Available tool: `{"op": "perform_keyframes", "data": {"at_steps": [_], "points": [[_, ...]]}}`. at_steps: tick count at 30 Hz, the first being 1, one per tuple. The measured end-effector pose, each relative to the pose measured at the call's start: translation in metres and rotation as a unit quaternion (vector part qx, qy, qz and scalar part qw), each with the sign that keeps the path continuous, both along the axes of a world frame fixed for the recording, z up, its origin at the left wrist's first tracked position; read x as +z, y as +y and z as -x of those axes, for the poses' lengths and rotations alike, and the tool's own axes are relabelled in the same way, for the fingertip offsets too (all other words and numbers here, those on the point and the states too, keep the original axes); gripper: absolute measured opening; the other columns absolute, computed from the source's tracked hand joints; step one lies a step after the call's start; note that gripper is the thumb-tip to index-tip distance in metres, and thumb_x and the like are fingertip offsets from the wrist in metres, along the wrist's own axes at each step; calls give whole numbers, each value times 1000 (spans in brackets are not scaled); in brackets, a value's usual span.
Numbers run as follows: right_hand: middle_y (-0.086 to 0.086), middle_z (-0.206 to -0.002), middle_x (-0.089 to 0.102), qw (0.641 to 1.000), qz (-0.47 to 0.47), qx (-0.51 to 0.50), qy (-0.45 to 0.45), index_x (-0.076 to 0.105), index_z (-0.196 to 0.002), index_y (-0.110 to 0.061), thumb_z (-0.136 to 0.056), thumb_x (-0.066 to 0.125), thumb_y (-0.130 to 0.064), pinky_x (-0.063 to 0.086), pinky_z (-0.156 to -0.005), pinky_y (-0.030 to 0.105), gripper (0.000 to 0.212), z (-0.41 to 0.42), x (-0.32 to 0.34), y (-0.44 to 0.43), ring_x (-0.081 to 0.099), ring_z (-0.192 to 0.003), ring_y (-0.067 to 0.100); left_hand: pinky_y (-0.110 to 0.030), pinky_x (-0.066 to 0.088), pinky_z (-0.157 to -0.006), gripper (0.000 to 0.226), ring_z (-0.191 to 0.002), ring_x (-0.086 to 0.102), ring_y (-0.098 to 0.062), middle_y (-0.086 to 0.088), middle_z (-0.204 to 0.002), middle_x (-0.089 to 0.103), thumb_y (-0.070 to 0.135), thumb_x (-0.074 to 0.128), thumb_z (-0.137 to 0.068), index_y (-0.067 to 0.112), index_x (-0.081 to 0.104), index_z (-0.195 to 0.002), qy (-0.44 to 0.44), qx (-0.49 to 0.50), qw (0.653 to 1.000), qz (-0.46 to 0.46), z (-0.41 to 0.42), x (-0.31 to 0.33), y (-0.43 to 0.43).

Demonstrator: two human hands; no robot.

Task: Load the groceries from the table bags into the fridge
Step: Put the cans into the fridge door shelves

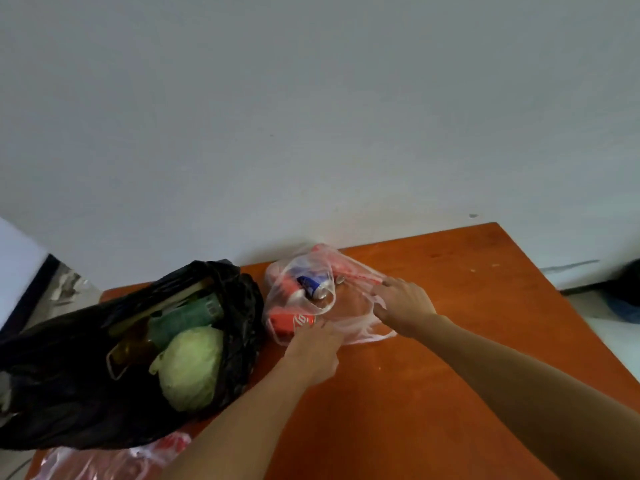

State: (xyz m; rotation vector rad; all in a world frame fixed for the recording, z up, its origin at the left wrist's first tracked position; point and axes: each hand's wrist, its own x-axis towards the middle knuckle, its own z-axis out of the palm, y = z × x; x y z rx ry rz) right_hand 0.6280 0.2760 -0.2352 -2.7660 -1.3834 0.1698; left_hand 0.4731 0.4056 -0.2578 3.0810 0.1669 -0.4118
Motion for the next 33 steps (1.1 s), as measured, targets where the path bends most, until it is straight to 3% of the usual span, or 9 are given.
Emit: {"op": "perform_keyframes", "data": {"at_steps": [5,9,12,17,20,22,26,30,33], "points": [[1,-121,59,999,5,35,22,57,-125,-23,-99,41,-33,47,-84,34,33,-44,-25,35,57,-106,21,-59,14,-111,46,-136,26,-37,-17,-142,39,28,47,-91,14,44,-135,38,-40,992,-115,-38,-29,28],[2,-125,59,995,10,101,24,51,-130,-24,-99,43,-33,48,-85,35,33,-58,-33,72,59,-107,23,-63,9,-111,51,-138,23,-38,-18,-143,39,27,41,-94,9,35,-141,54,92,983,-152,-33,-33,80],[1,-129,57,986,41,156,30,52,-131,-26,-98,44,-37,48,-88,37,36,-57,-41,103,57,-110,24,-56,20,-111,43,-136,25,-38,-17,-142,39,21,41,-94,10,39,-136,90,167,969,-156,-20,-36,116],[1,-146,42,973,32,226,36,45,-139,-32,-92,50,-36,44,-97,44,47,-59,-64,149,45,-128,24,-42,34,-99,39,-121,48,-27,-8,-132,52,27,36,-99,12,40,-134,2,276,959,-69,-35,-32,155],[2,-151,37,976,38,214,30,44,-140,-32,-93,47,-32,37,-106,45,47,-73,-70,177,36,-135,27,-43,45,-82,33,-101,59,-34,-11,-118,57,26,44,-97,12,41,-126,-105,329,938,35,-46,-28,175],[1,-152,35,977,49,206,26,38,-143,-31,-99,37,-36,32,-109,43,44,-83,-78,189,34,-137,23,-45,49,-74,36,-98,60,-37,-13,-120,53,20,48,-95,14,38,-129,-146,358,917,100,-51,-31,185],[-7,-150,37,981,47,184,25,39,-143,-33,-103,24,-42,30,-106,39,44,-97,-96,203,32,-137,15,-47,49,-76,59,-102,56,-39,-17,-125,46,11,47,-95,23,23,-147,-116,356,916,143,-60,-52,199],[-10,-149,38,987,34,143,59,44,-139,-35,-101,31,-34,27,-104,40,40,-117,-109,209,28,-137,12,-48,48,-81,78,-111,48,-37,-13,-125,40,0,49,-87,33,14,-149,-9,293,951,102,-69,-76,202],[-9,-149,39,990,14,106,91,44,-140,-32,-100,35,-28,31,-103,42,41,-126,-116,202,30,-136,14,-48,44,-94,88,-119,42,-35,-14,-128,41,-4,52,-82,34,9,-150,7,296,944,149,-78,-88,198]]}}
